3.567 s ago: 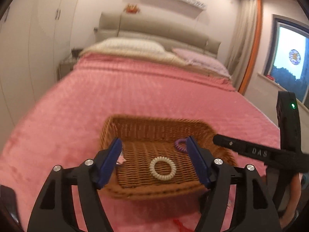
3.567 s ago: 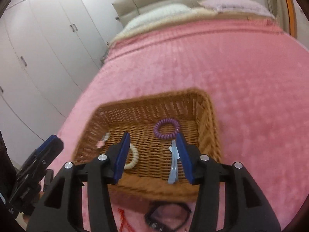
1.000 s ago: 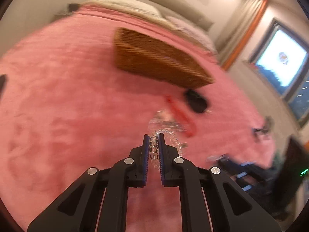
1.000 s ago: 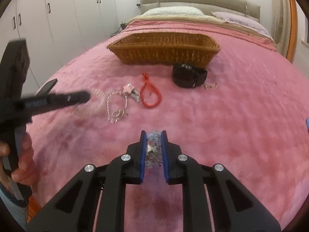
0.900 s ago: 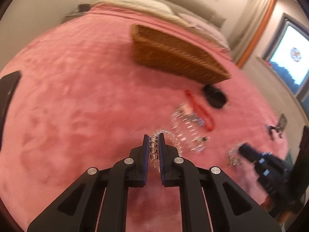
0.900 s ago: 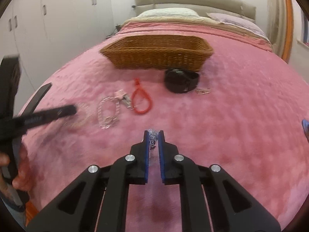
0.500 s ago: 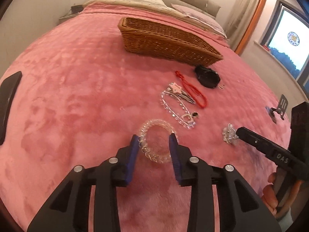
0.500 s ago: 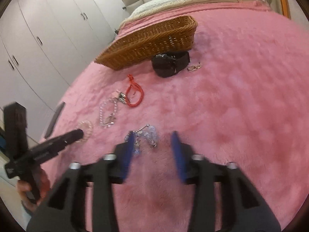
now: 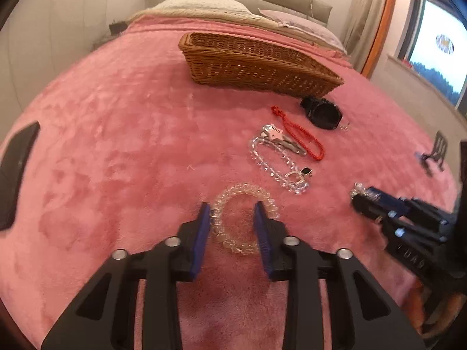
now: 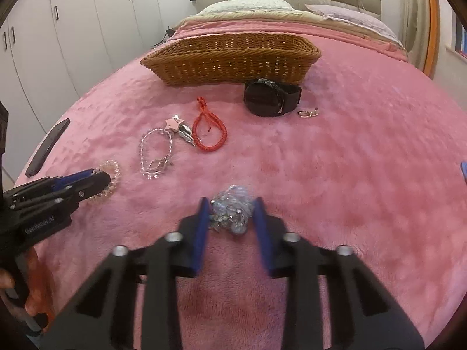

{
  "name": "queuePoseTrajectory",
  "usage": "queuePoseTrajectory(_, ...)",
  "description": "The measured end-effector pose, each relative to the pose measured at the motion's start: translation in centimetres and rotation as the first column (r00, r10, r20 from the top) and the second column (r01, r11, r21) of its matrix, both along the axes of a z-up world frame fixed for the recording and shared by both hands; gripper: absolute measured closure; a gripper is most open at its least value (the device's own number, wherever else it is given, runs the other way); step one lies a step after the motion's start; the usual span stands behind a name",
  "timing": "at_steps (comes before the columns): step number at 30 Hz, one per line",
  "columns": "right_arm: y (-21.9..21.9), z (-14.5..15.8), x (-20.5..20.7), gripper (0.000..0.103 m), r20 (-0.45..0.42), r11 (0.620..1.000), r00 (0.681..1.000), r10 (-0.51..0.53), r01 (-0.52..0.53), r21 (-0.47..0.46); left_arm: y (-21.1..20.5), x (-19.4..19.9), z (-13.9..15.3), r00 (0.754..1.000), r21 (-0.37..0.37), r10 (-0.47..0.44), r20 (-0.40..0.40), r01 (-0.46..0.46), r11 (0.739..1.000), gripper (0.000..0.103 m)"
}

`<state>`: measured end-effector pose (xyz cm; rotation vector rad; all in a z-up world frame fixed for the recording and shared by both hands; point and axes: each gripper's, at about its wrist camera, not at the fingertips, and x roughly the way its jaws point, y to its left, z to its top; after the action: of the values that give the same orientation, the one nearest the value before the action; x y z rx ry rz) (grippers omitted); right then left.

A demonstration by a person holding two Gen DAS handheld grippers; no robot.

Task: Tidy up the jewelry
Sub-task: 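Carry both bracelets into the basket and open both tools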

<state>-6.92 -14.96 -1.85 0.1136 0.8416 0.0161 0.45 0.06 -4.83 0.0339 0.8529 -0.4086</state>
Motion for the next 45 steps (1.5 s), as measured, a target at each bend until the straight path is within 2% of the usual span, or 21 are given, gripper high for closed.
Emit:
queuePoseTrajectory(1,-0.1,0.0,-0.1,0.088,0.005,1.0,1.0,0.002,-0.002,0.003,-0.1,-0.1,0.0,1.0,0.015,0.003,0.009,-0.004,1.0,0.09)
queuePoseTrajectory(2,-0.1,0.1,-0.3,0.088,0.012,1.0,1.0,0.006,-0.006,0.007,0.1,-0.1,0.0,1.0,0.011,0.005,0.013,-0.005,1.0,0.094)
queuePoseTrajectory(7,0.4,1.0,-1.1,0.088,0.053,0.999,0.998,0.031,-0.031,-0.019,1.5,-0.1,0.6,1.0,-0.102,0.022,0.005,-0.021,0.995,0.096)
queuePoseTrajectory(10,0.5,2.2,-1.4,0.088,0.084,0.999,0.996,0.034,-0.032,-0.023,2.4,-0.3,1.7,0.999,-0.177,0.034,0.026,-0.029,0.984,0.096)
queuePoseTrajectory(13,0.2,3.6,-1.5,0.088,0.11,0.999,0.993,0.036,-0.036,-0.003,2.3,-0.3,3.1,0.997,-0.19,0.044,0.061,-0.032,0.981,0.096)
queuePoseTrajectory(16,-0.2,6.0,-1.1,0.088,0.153,0.999,0.987,0.041,-0.042,0.006,1.8,0.1,5.9,0.989,-0.178,0.039,0.139,-0.014,0.984,0.096)
queuePoseTrajectory(20,-1.3,10.1,1.7,0.088,0.222,0.995,0.972,0.076,-0.089,0.048,0.8,2.0,9.6,0.975,-0.188,0.024,0.222,0.019,0.982,0.096)
queuePoseTrajectory(24,-2.2,13.6,5.9,0.088,0.288,0.995,0.953,0.09,-0.097,0.01,-1.0,5.5,12.6,0.956,-0.186,0.005,0.293,0.052,0.981,0.096)
queuePoseTrajectory(28,-2.9,15.4,11.2,0.091,0.299,0.997,0.951,0.081,-0.076,-0.03,-3.6,10.1,14.1,0.953,-0.189,0.002,0.301,0.058,0.98,0.096)
queuePoseTrajectory(32,-4.0,15.0,16.4,0.092,0.263,0.998,0.962,0.068,-0.063,-0.029,-5.8,14.8,14.2,0.96,-0.215,-0.009,0.279,0.072,0.974,0.096)
queuePoseTrajectory(36,-5.3,12.2,21.1,0.094,0.177,0.999,0.983,0.05,-0.052,0.007,-7.2,19.2,12.0,0.975,-0.207,-0.003,0.222,0.05,0.977,0.096)
queuePoseTrajectory(38,-6.1,9.8,23.3,0.094,0.112,0.997,0.993,0.049,-0.055,0.048,-7.8,21.2,10.3,0.985,-0.196,-0.007,0.172,0.041,0.98,0.096)
queuePoseTrajectory(41,-6.4,7.3,24.8,0.094,0.043,0.996,0.998,0.048,-0.051,0.068,-8.5,23.5,7.8,0.995,-0.169,-0.012,0.095,0.028,0.985,0.096)
queuePoseTrajectory(45,-6.6,5.2,25.7,0.094,-0.005,0.995,0.999,0.041,-0.04,0.097,-8.3,24.5,6.0,0.998,-0.146,-0.007,0.056,0.015,0.989,0.096)
